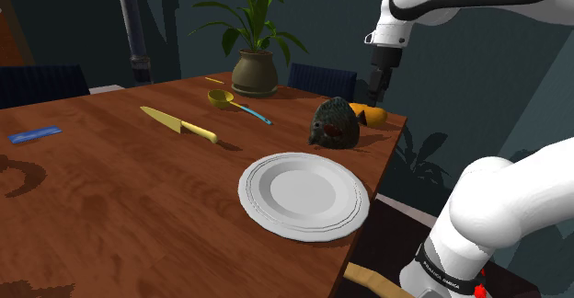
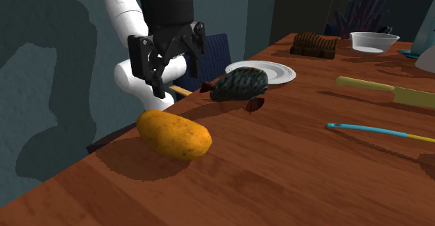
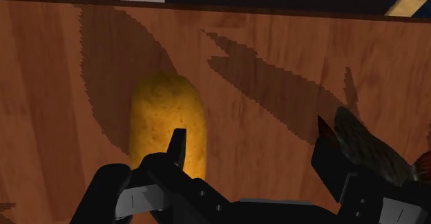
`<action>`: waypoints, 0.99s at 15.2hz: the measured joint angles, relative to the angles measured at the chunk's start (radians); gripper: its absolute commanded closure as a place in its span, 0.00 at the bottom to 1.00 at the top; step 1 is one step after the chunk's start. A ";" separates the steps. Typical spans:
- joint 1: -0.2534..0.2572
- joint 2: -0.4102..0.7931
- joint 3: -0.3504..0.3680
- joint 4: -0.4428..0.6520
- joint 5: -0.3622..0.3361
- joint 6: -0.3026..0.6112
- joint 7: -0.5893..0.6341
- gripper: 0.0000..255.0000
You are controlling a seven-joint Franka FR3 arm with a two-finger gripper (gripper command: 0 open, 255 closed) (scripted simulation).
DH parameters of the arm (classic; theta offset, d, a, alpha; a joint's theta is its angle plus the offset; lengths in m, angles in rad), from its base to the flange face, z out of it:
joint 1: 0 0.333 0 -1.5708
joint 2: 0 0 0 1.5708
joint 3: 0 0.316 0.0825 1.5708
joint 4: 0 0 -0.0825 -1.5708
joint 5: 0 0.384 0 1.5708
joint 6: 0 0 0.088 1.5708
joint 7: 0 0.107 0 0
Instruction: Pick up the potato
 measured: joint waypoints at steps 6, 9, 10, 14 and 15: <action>-0.015 0.092 -0.096 0.017 -0.050 0.086 -0.114 0.00; -0.018 0.093 -0.104 -0.022 -0.056 0.127 -0.118 0.00; -0.019 0.093 -0.106 -0.034 -0.057 0.139 -0.118 0.00; -0.021 0.096 -0.112 -0.065 -0.062 0.173 -0.120 1.00; -0.021 0.097 -0.113 -0.066 -0.061 0.175 -0.119 1.00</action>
